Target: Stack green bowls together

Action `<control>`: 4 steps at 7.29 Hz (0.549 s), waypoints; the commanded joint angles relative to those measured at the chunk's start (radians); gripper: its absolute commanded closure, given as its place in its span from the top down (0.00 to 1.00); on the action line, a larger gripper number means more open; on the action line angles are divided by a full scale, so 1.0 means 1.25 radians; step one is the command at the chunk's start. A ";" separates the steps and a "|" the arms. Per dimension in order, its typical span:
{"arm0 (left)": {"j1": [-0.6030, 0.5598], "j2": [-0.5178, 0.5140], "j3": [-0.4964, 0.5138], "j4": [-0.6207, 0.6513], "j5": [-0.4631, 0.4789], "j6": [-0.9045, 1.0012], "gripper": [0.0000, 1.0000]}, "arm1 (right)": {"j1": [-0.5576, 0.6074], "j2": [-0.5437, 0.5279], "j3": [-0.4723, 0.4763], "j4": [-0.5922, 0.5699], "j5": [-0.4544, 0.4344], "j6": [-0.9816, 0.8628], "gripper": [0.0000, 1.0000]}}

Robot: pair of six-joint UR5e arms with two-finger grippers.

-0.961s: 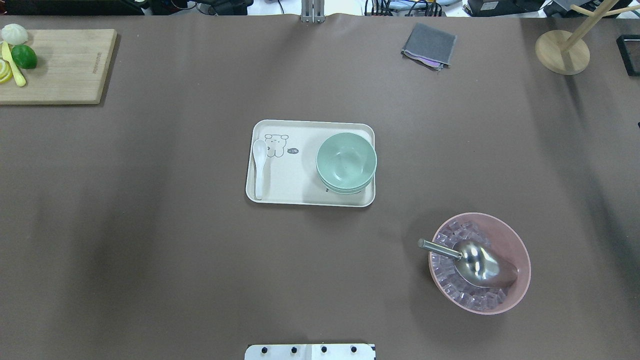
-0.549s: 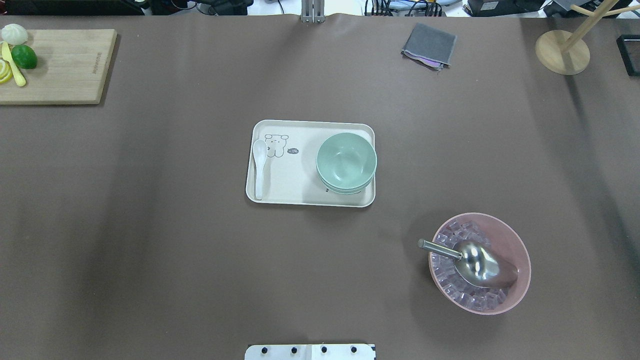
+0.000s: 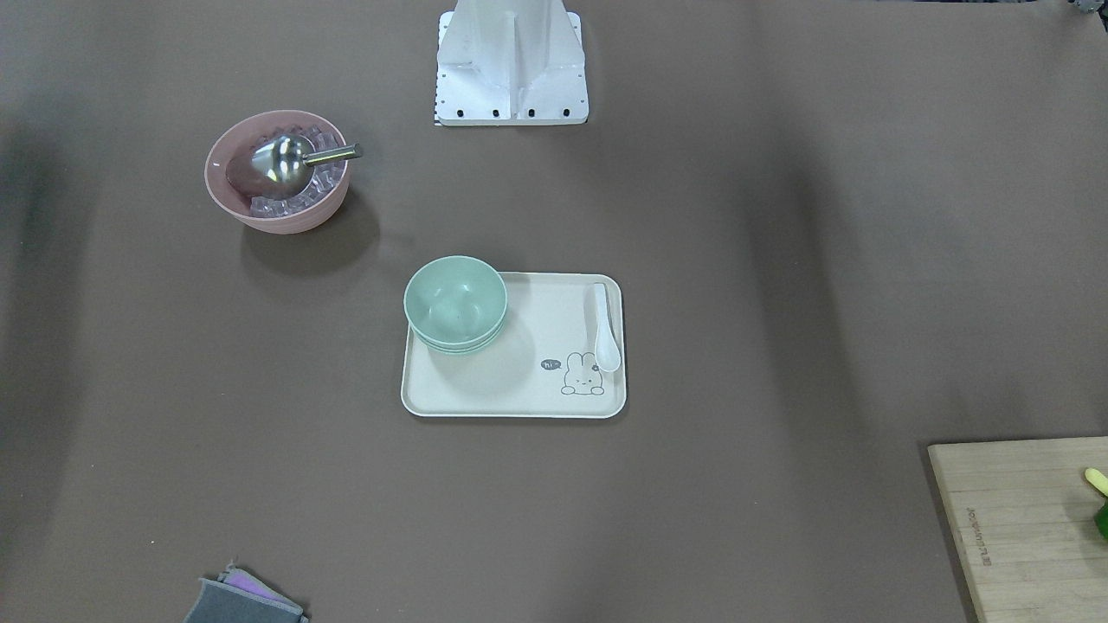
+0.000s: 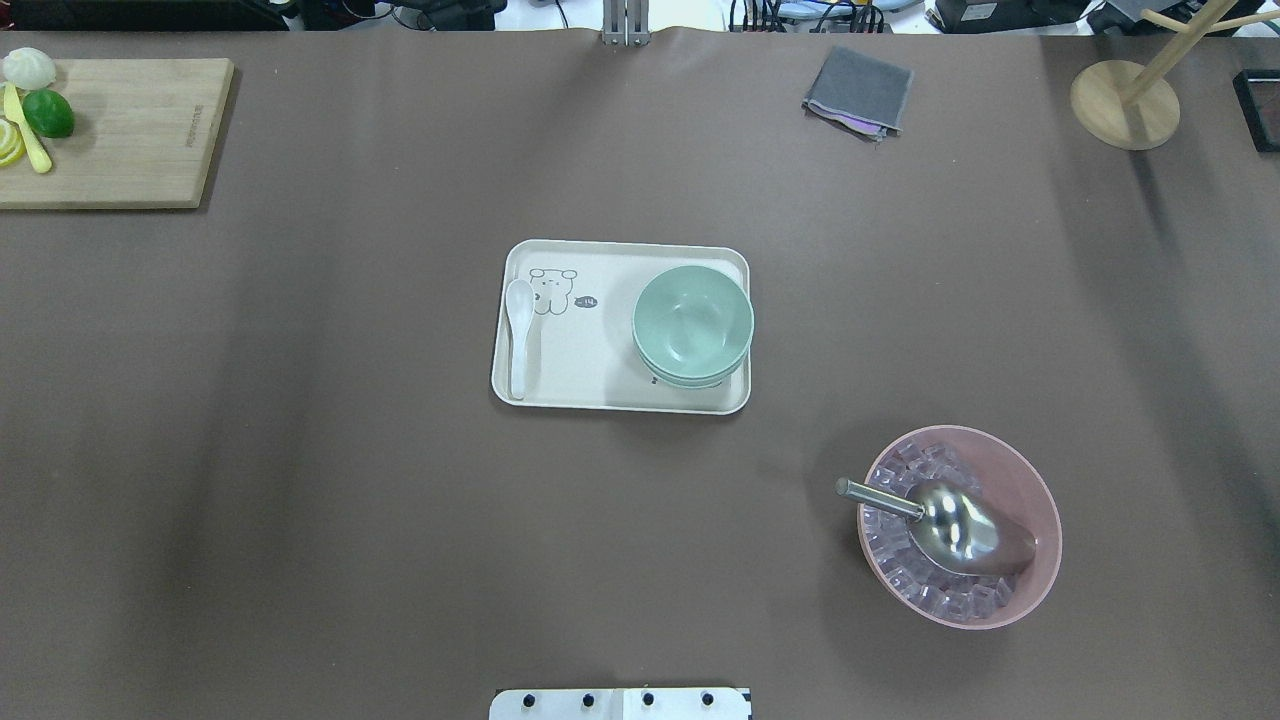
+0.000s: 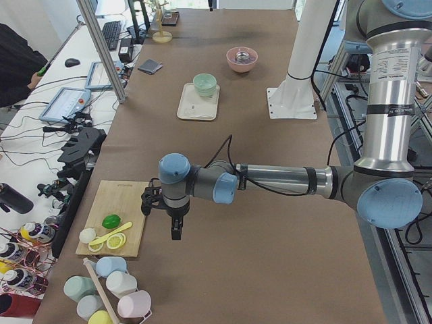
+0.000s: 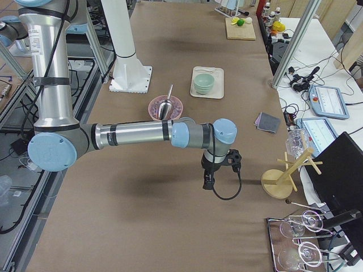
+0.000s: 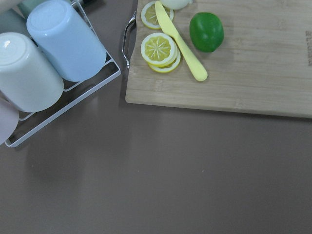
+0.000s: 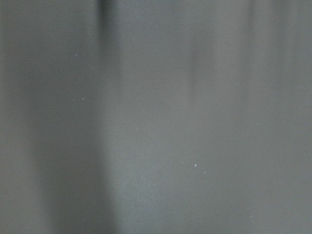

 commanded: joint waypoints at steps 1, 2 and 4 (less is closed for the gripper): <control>0.002 -0.002 0.026 -0.006 -0.001 0.001 0.98 | 0.002 -0.014 0.026 -0.046 0.022 -0.005 1.00; 0.002 -0.004 0.031 -0.007 -0.001 0.001 0.98 | 0.005 -0.012 0.035 -0.045 0.023 0.000 1.00; 0.002 -0.004 0.031 -0.008 -0.001 0.004 0.98 | 0.006 -0.012 0.021 -0.031 0.034 0.000 1.00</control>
